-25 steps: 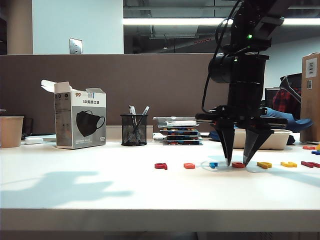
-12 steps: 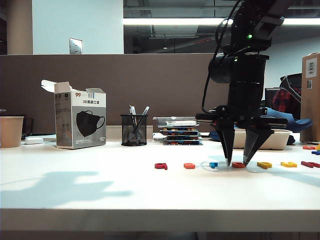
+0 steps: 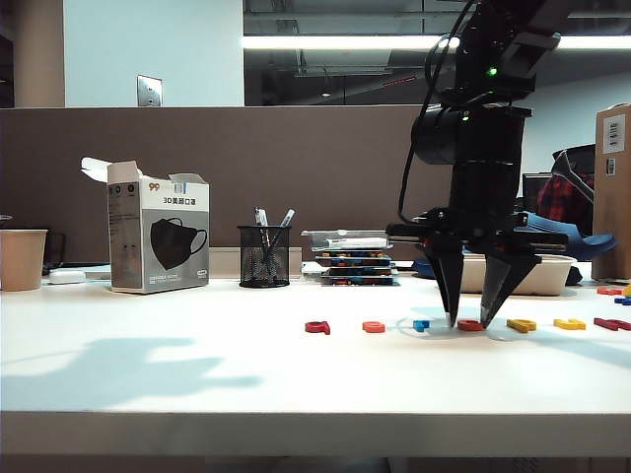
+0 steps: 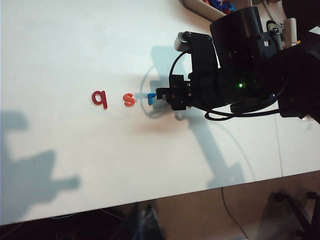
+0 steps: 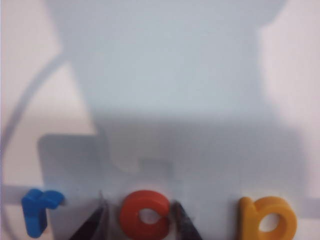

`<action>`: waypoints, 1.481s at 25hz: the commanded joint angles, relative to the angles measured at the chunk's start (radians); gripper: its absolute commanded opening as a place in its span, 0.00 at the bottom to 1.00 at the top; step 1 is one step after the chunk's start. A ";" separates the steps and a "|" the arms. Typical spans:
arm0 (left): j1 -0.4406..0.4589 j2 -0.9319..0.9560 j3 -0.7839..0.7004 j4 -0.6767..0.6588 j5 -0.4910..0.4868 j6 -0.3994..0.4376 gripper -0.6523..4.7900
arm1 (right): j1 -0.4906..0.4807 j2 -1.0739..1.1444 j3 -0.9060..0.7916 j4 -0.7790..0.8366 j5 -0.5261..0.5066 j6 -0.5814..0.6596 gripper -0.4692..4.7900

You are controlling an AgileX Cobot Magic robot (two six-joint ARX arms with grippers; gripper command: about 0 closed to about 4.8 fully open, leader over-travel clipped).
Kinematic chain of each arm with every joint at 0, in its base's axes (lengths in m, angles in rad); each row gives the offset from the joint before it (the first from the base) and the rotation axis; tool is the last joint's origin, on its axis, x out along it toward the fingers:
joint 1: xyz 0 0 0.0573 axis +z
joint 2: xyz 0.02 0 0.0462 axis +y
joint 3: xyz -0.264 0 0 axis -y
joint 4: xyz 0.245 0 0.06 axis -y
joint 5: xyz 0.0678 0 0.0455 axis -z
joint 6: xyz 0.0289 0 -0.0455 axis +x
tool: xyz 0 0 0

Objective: Select the appropriate letters from the row of letter magnets placed on the table to arrange into the word "cup".

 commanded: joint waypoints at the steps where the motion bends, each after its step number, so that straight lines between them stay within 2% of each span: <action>1: 0.000 -0.003 0.003 0.007 -0.004 0.005 0.11 | 0.000 0.009 -0.008 -0.032 -0.024 0.004 0.41; 12: 0.000 -0.003 0.003 0.007 -0.004 0.005 0.11 | 0.000 0.009 -0.008 -0.024 -0.026 0.004 0.40; 14: 0.000 -0.003 0.003 0.007 -0.004 0.005 0.11 | 0.000 0.009 -0.008 -0.027 -0.026 0.004 0.32; 15: 0.000 -0.003 0.003 0.007 -0.004 0.005 0.11 | 0.000 0.009 -0.008 -0.027 -0.026 0.004 0.32; 37: 0.000 -0.003 0.003 0.007 -0.004 0.005 0.11 | 0.000 0.009 -0.007 -0.032 -0.025 0.004 0.27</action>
